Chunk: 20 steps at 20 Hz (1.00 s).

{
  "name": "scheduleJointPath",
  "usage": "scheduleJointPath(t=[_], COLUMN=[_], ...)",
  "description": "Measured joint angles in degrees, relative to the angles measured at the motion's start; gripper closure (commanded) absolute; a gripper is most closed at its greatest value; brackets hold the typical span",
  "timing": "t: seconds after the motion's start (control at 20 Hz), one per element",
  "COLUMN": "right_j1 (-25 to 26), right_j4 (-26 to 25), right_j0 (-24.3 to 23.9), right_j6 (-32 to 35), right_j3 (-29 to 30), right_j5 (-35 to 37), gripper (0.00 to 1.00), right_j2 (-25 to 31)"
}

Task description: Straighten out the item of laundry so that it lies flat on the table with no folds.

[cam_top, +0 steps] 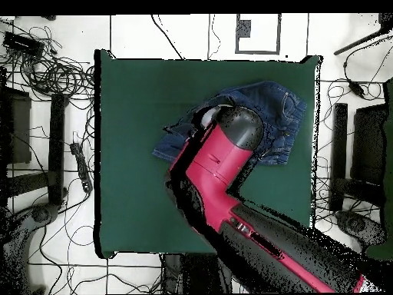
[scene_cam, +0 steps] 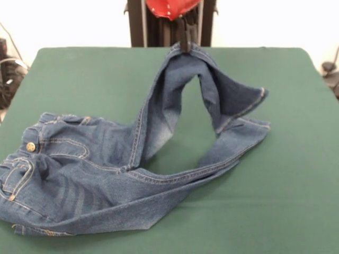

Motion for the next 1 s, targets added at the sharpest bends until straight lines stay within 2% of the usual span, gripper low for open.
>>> scheduleJointPath(t=[0.2, 0.4, 0.45, 0.75, 1.0], right_j1=[-1.5, -2.5, -2.7, -3.2, -3.2], right_j4=[0.8, -0.9, -3.2, -9.5, -12.8], right_j0=[0.3, 2.1, 3.6, 6.8, 7.8], right_j6=[-1.3, -1.3, -1.3, -1.3, -1.3], right_j3=[3.6, 7.1, 9.3, 14.6, 17.6], right_j5=[0.0, 0.1, 0.5, 3.7, 7.0], gripper=[1.00, 1.00, 1.00, 1.00, 1.00], right_j2=[0.5, -0.2, -1.1, -4.0, -7.1])
